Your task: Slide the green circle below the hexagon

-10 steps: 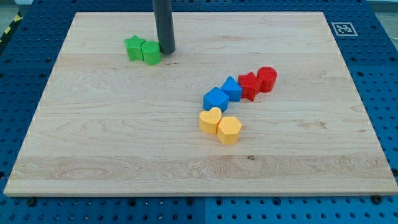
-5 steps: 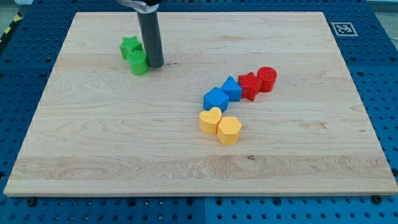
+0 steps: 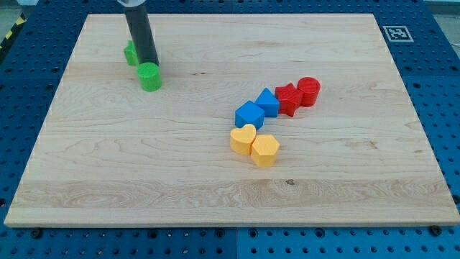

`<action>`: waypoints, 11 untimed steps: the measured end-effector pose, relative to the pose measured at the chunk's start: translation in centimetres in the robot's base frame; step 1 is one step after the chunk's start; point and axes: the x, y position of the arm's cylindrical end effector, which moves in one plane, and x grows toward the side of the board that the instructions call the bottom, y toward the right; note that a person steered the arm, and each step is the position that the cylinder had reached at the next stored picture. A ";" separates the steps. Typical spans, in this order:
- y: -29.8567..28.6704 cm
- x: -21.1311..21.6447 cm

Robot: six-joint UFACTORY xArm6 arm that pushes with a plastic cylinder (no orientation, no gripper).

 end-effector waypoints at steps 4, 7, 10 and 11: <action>-1.3 9.5; 1.2 7.6; 4.6 11.4; 4.5 11.6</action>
